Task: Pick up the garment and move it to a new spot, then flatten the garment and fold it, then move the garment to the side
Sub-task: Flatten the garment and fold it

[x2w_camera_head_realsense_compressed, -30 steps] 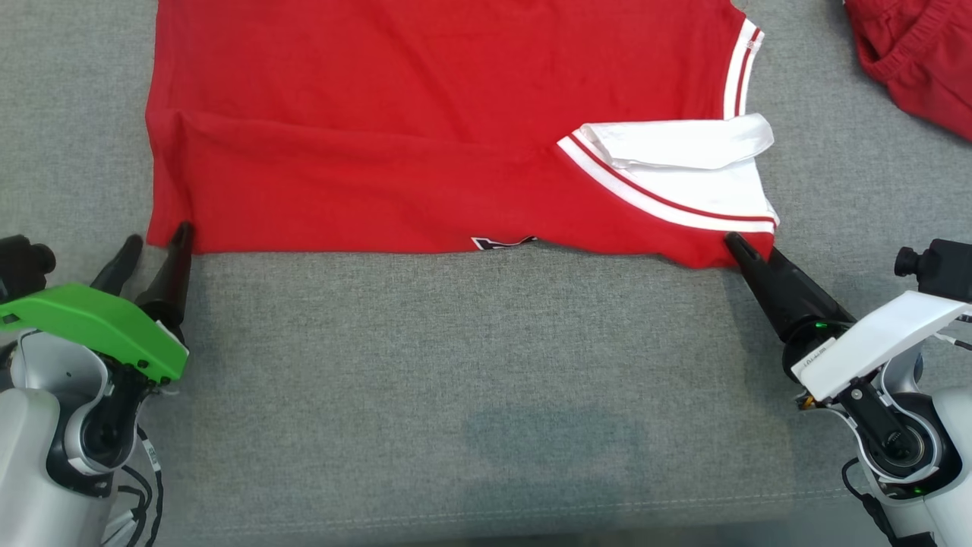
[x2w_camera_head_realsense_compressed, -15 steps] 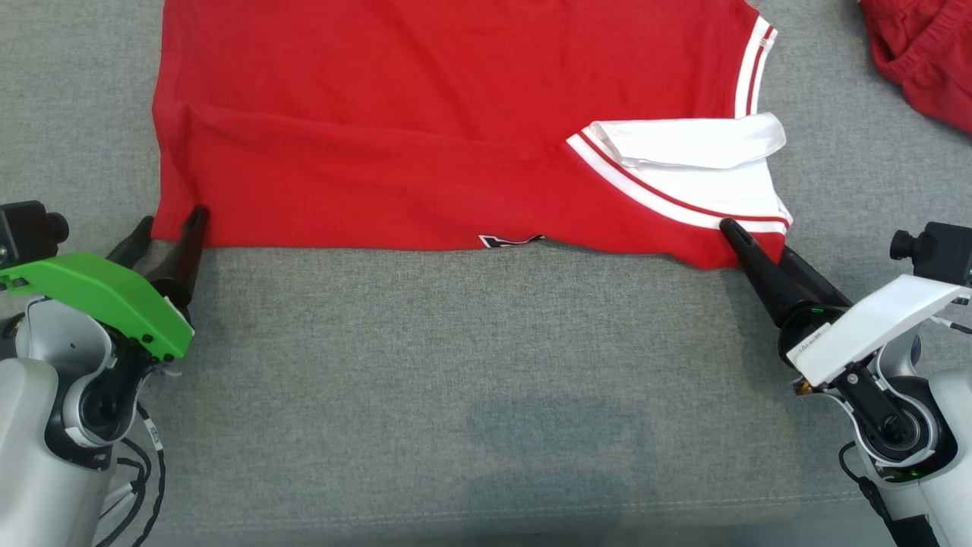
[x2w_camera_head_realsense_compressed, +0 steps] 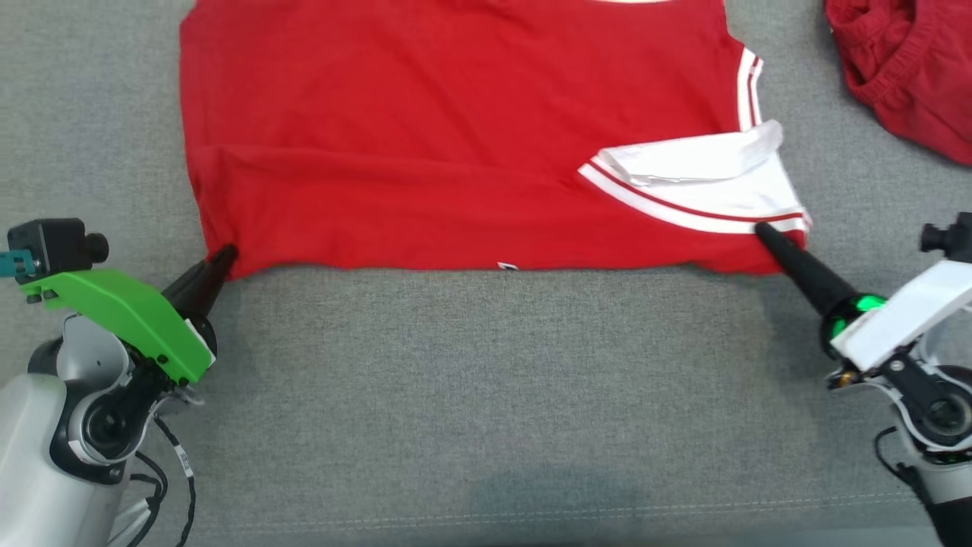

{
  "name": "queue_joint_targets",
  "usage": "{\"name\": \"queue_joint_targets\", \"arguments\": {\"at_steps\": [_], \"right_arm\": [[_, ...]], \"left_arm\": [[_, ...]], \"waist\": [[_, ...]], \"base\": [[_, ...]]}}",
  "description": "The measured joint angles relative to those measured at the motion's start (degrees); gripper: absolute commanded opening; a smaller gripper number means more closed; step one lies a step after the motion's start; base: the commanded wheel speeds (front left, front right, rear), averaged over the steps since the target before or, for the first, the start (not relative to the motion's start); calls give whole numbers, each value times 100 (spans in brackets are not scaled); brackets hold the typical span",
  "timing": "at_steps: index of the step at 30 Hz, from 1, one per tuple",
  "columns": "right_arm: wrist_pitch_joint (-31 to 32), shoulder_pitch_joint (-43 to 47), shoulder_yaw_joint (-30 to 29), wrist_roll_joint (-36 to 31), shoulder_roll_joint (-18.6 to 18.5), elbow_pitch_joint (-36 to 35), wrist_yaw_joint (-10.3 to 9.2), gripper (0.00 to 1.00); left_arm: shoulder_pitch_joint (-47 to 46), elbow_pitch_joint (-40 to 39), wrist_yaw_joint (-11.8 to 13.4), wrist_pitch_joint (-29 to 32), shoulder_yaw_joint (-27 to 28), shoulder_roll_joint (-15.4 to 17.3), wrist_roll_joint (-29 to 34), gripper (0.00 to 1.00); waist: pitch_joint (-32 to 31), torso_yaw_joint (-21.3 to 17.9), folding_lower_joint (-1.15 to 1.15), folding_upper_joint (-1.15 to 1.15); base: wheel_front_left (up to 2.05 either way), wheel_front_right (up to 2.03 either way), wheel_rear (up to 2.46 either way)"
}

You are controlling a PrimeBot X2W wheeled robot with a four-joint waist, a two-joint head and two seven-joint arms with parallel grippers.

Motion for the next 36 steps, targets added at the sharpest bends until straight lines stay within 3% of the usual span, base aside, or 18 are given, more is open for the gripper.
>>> {"name": "queue_joint_targets", "arguments": {"at_steps": [8, 16, 22, 23, 24, 25, 26, 31, 36], "right_arm": [[322, 564, -527, 706, -291, -18, -12, 0], [492, 1402, -745, 887, -486, -163, -183, 0], [564, 1553, -770, 840, -636, -213, -247, 0], [564, 1553, -773, 821, -677, -223, -264, 0], [567, 1553, -772, 783, -704, -230, -276, 0], [598, 1553, -760, 734, -732, -241, -276, 24], [613, 1553, -742, 586, -814, -264, -289, 100], [691, 1579, -699, 375, -1117, -474, -294, 100], [626, 1428, -1017, -102, -1617, -866, -294, 100]], "left_arm": [[521, -170, -59, 253, 111, 112, -349, 0], [1277, -602, -58, 281, 165, 73, -554, 0], [1646, -713, -54, 224, 71, -85, -643, 0], [1695, -726, -53, 224, 10, -90, -642, 7], [1736, -733, -53, 224, -30, -101, -642, 21], [1756, -734, -53, 222, -52, -109, -641, 49], [1798, -770, -53, 170, -56, -108, -620, 100], [1818, -950, -54, 86, -64, -23, -361, 100], [1739, -1159, 70, -118, 196, 567, 221, 100]], "waist": [[-441, 137, 0, 0], [-613, 307, 0, 0], [-474, 327, 0, 0], [-446, 327, 0, 0], [-417, 328, 0, 0], [-390, 330, 0, 0], [-338, 334, 0, 0], [-230, 363, 0, 0], [-102, 372, 0, 0]], "base": [[0, 0, 0], [0, 0, 0], [0, 0, 0], [0, 0, 0], [0, 0, 0], [0, 0, 0], [0, 0, 0], [0, 0, 0], [0, 0, 0]]}}
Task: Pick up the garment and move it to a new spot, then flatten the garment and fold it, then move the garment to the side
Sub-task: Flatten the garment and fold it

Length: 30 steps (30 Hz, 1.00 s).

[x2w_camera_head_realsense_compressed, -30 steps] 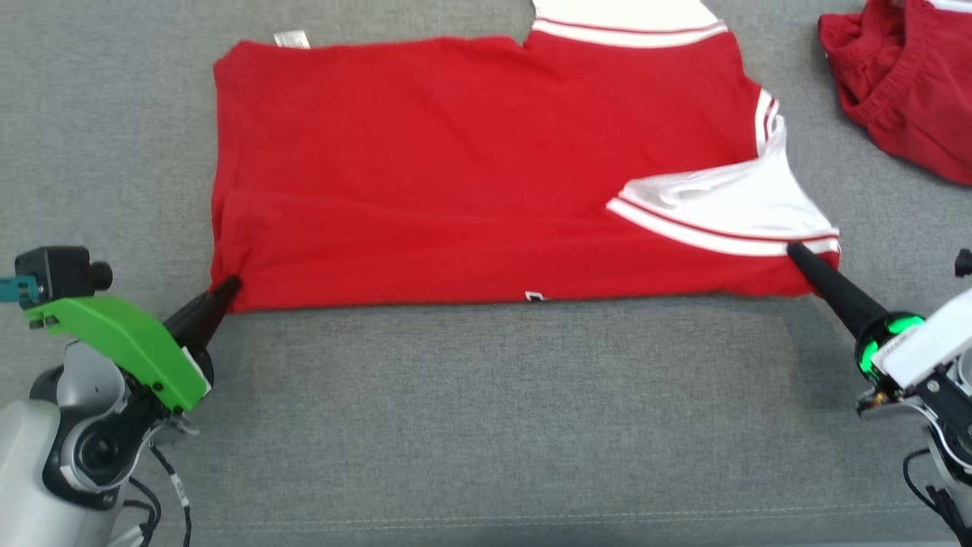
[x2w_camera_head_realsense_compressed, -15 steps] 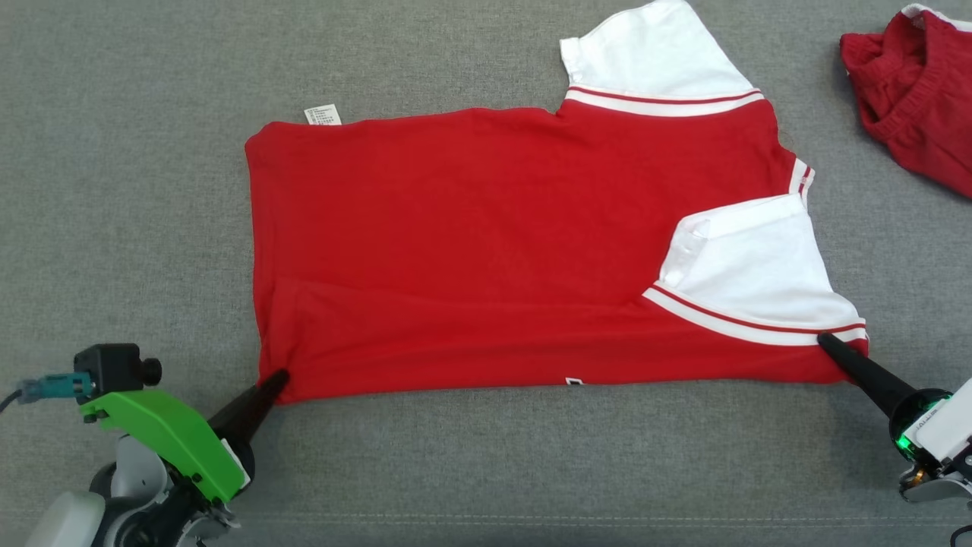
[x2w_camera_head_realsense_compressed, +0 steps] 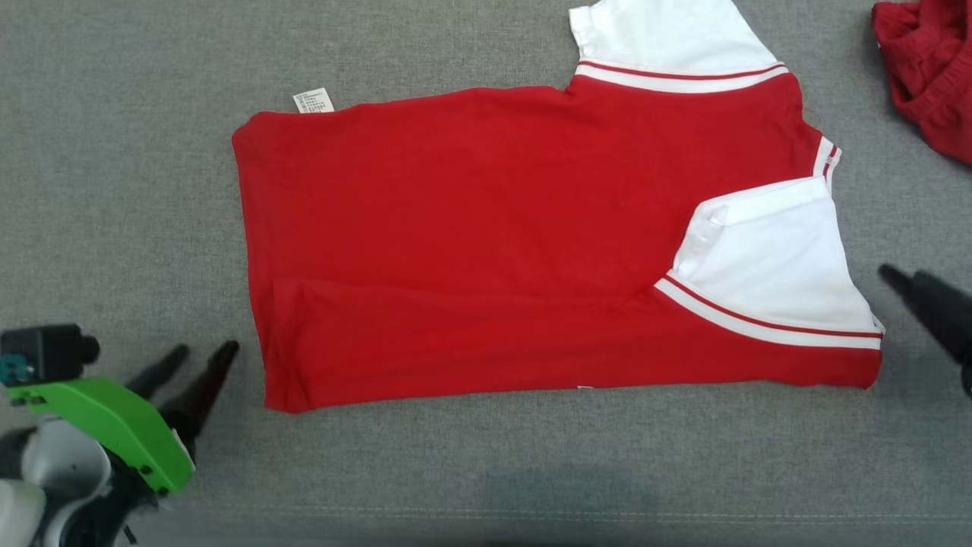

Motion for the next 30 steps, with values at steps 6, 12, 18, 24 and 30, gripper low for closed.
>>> {"name": "queue_joint_targets", "arguments": {"at_steps": [6, 12, 18, 24, 30], "right_arm": [[-29, -1170, -169, -472, -452, -501, -45, 100], [172, -2477, 91, -669, -505, -595, -220, 100], [425, -3398, 532, -1079, -613, -494, -296, 100], [487, -4071, 867, -1333, -455, -58, -341, 100], [516, -4434, 1111, -1411, -220, 338, -344, 100]], "left_arm": [[-1064, -291, 63, 45, 46, 301, 534, 100], [-2115, -162, 79, 308, -235, 180, 672, 100], [-2936, 137, 59, 459, -568, -182, 809, 100], [-3407, 680, 19, 391, -746, -506, 1044, 100], [-3705, 1032, -91, 235, -792, -700, 1151, 48]], "waist": [[279, -7, 0, 0], [673, 1, 0, 0], [1102, 63, 0, 0], [1413, 222, 0, 0], [1565, 426, 0, 0]], "base": [[0, 0, 0], [0, 0, 0], [0, 0, 0], [0, 0, 0], [0, 0, 0]]}}
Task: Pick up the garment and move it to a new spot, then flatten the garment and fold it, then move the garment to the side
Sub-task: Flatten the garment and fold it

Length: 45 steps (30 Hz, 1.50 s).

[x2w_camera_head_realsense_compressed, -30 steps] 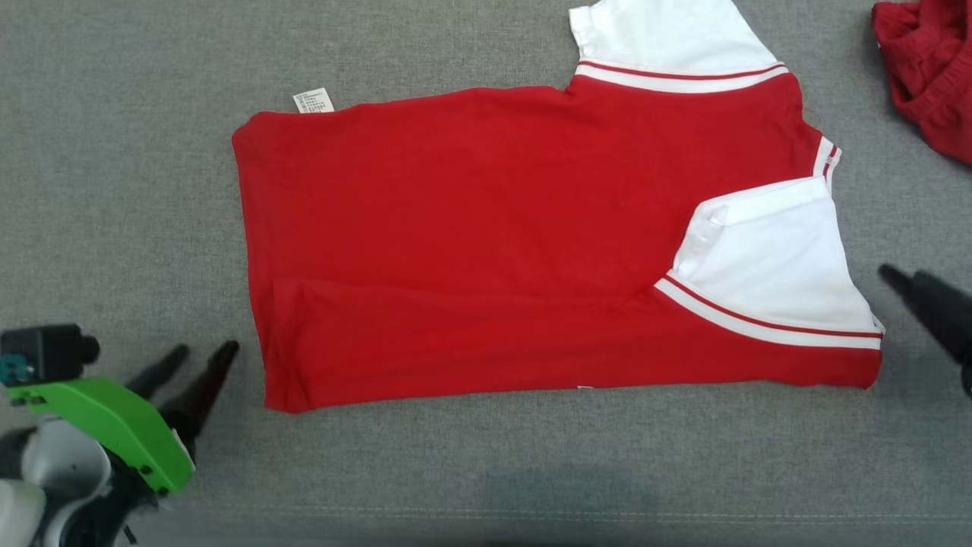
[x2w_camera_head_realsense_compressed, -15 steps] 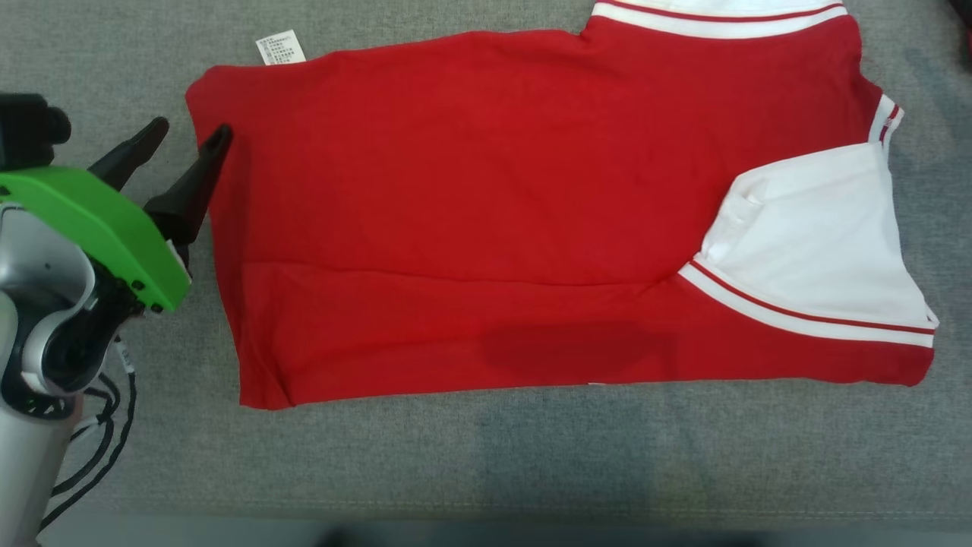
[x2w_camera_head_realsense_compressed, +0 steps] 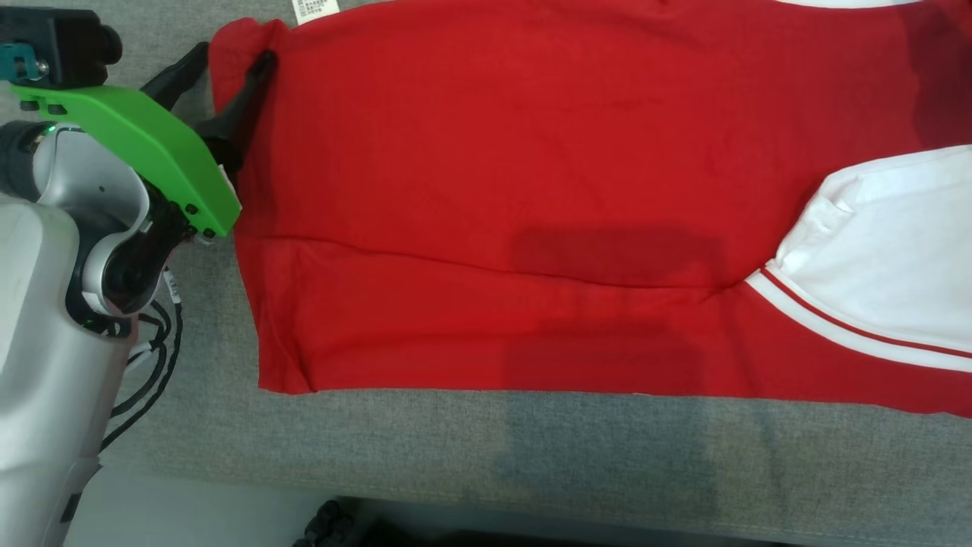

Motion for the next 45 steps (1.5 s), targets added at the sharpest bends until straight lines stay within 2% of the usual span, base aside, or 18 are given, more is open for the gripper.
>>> {"name": "queue_joint_targets", "arguments": {"at_steps": [1, 2, 3, 7, 12, 23, 24, 25, 26, 27, 28, 31, 36, 41, 45], "right_arm": [[-1, -27, 20, -36, 35, 87, 1, 100], [-2, -57, 41, -54, 63, 183, 4, 100], [-9, -70, 55, -79, 82, 266, 10, 100], [-98, -201, 89, -221, 108, 612, 10, 100], [-152, -509, 114, -296, 151, 904, 8, 100], [69, -1007, 400, -635, 208, 1573, -149, 100], [77, -1054, 427, -647, 250, 1619, -151, 90], [88, -1105, 450, -650, 294, 1672, -175, 51], [113, -1160, 472, -661, 324, 1718, -207, 37], [126, -1206, 506, -694, 335, 1748, -225, 5], [125, -1254, 520, -712, 360, 1775, -231, 0], [63, -1383, 611, -757, 563, 1842, -237, 0], [-512, -1536, 476, -713, 842, 1780, -54, 0], [-905, -1285, 449, -533, 959, 1623, 318, 0], [-1232, -775, 363, -305, 1042, 1501, 500, 0]], "left_arm": [[-28, 54, -59, -16, -41, -59, -9, 32], [-66, 83, -102, -22, -74, -104, -11, 8], [-104, 105, -155, -34, -114, -142, -30, 0], [-188, 244, -374, -93, -271, -370, -53, 0], [-281, 359, -531, -136, -438, -563, -60, 0], [-535, 653, -722, -213, -631, -817, -41, 0], [-548, 677, -747, -234, -646, -822, -41, 0], [-555, 701, -753, -241, -656, -832, -41, 0], [-564, 732, -755, -248, -659, -842, -37, 0], [-577, 772, -779, -248, -668, -848, -36, 0], [-591, 801, -798, -260, -665, -847, -32, 0], [-598, 869, -805, -366, -653, -834, -14, 0], [-605, 1115, -831, -639, -494, -824, 1, 0], [-553, 1332, -848, -912, -377, -834, -2, 0], [-380, 1483, -851, -1125, -328, -844, -36, 0]], "waist": [[14, 33, 0, 0], [23, 66, 0, 0], [29, 98, 0, 0], [23, 225, 0, 0], [3, 392, 0, 0], [48, 695, 0, 0], [51, 705, 0, 0], [50, 711, 0, 0], [48, 714, 0, 0], [46, 715, 0, 0], [45, 714, 0, 0], [34, 680, 0, 0], [-40, 549, 0, 0], [-183, 427, 0, 0], [-337, 334, 0, 0]], "base": [[0, 0, 0], [0, 0, 0], [0, 0, 0], [0, 0, 0], [0, 0, 0], [0, 0, 0], [0, 0, 0], [0, 0, 0], [0, 0, 0], [0, 0, 0], [0, 0, 0], [0, 0, 0], [0, 0, 0], [0, 0, 0], [0, 0, 0]]}}
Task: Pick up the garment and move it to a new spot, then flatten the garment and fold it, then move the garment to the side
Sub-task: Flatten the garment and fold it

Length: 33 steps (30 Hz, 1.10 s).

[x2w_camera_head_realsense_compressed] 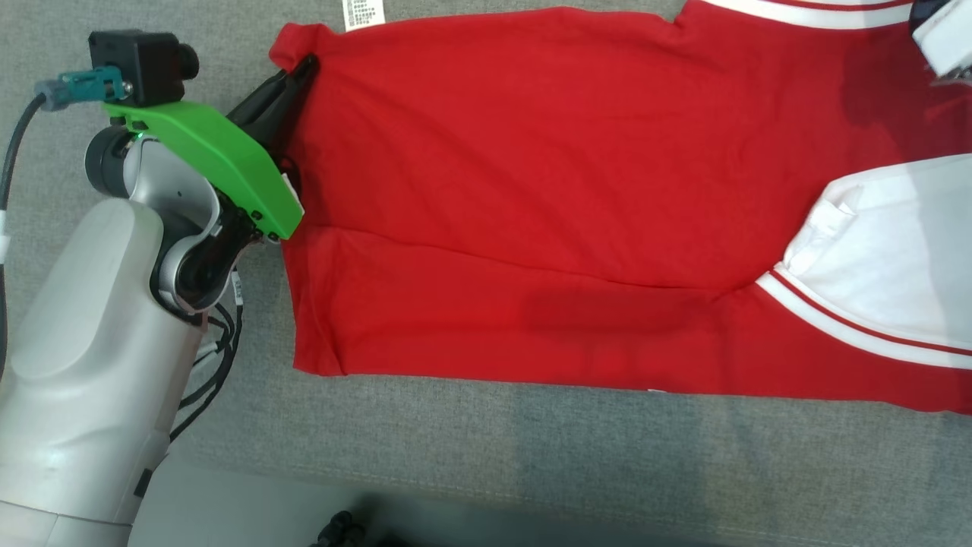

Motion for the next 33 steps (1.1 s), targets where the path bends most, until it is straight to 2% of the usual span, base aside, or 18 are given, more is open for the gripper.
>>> {"name": "queue_joint_targets", "arguments": {"at_steps": [3, 10, 22, 26, 33], "right_arm": [[-208, 351, -16, 48, 20, -37, 132, 0], [-922, 739, -168, 46, 124, -136, 271, 0], [-1458, 1752, 54, 52, 193, -372, 374, 0], [-1640, 2169, 86, 121, 299, -461, 374, 0], [-1868, 3092, 14, 343, 322, -573, 374, 0]], "left_arm": [[139, 91, -5, -137, 26, 2, -23, 0], [409, 297, -54, -422, 29, 25, -38, 0], [604, 423, -127, -828, -219, 45, 69, 0], [874, 415, -131, -1014, -222, 166, 97, 0], [1343, 426, -147, -1235, -356, 175, 89, 0]], "waist": [[-122, -80, 0, 0], [-450, -267, 0, 0], [-1063, -498, 0, 0], [-1252, -583, 0, 0], [-1582, -691, 0, 0]], "base": [[0, 0, 0], [0, 0, 0], [0, 0, 0], [0, 0, 0], [0, 0, 0]]}}
